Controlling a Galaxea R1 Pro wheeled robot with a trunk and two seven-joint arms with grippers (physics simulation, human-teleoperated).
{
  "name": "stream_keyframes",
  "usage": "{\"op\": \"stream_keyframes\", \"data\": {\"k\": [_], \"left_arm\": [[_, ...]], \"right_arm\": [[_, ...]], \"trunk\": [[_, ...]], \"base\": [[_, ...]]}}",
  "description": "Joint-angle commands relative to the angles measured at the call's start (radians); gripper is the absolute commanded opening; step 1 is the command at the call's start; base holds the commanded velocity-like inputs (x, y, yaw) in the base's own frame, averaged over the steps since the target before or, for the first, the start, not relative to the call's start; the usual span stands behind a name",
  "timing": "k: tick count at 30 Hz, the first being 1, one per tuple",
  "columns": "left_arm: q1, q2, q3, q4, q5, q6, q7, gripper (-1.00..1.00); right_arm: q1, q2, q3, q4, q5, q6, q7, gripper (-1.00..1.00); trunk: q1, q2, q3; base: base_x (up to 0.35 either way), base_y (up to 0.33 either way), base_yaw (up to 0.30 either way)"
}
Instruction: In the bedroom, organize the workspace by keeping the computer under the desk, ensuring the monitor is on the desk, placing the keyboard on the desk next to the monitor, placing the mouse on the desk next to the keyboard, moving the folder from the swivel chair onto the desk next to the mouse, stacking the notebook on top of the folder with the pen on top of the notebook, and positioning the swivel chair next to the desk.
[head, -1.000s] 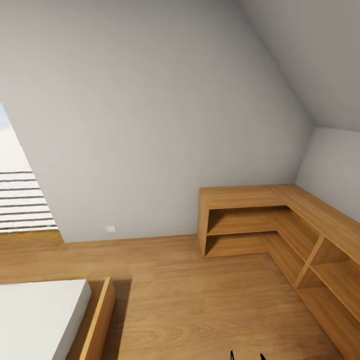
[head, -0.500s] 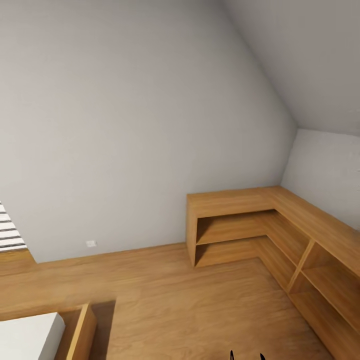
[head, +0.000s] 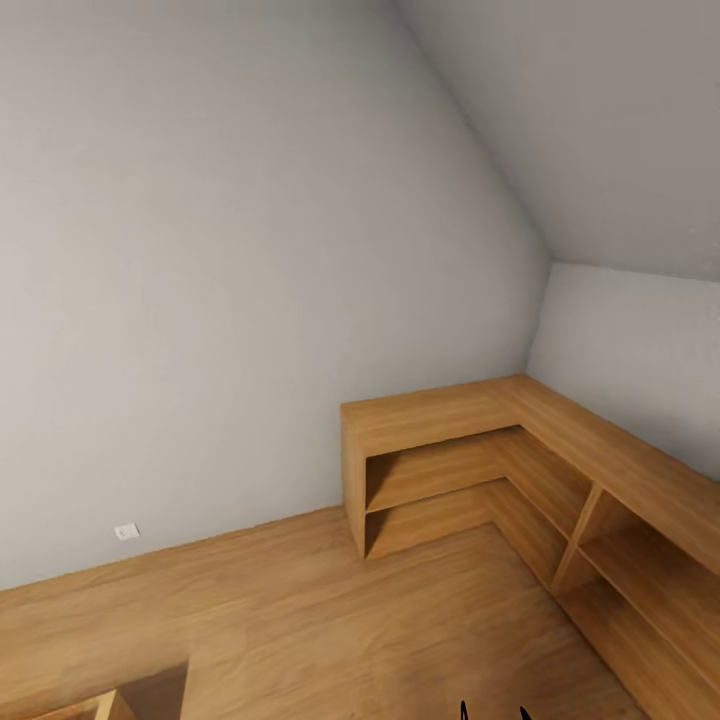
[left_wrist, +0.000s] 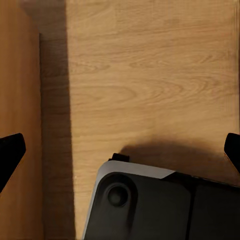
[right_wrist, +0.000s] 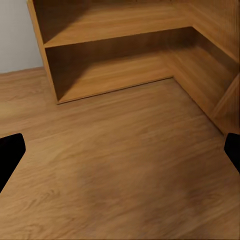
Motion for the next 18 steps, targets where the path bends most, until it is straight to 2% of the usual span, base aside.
{"op": "stream_keyframes", "data": {"k": [1,7,18], "left_arm": [[0.0,0.001,-0.008,-0.001,0.01,-0.002,0.008,1.0],[0.0,0.001,-0.008,0.001,0.011,-0.002,0.008,1.0],[0.0,0.001,-0.008,0.009,0.011,-0.005,0.008,1.0]], "right_arm": [[-0.001,0.001,0.009,0.002,-0.009,-0.004,-0.002,1.0],[-0.001,0.001,0.009,0.002,-0.009,-0.004,-0.003,1.0],[-0.001,0.001,0.009,0.002,-0.009,-0.002,-0.003,1.0]], "trunk": [[0.001,-0.002,-0.001],[0.001,-0.002,0.004],[0.001,-0.002,0.009]], "base": [[0.33,0.113,-0.252],[0.269,0.121,-0.252],[0.031,0.015,-0.27]]}}
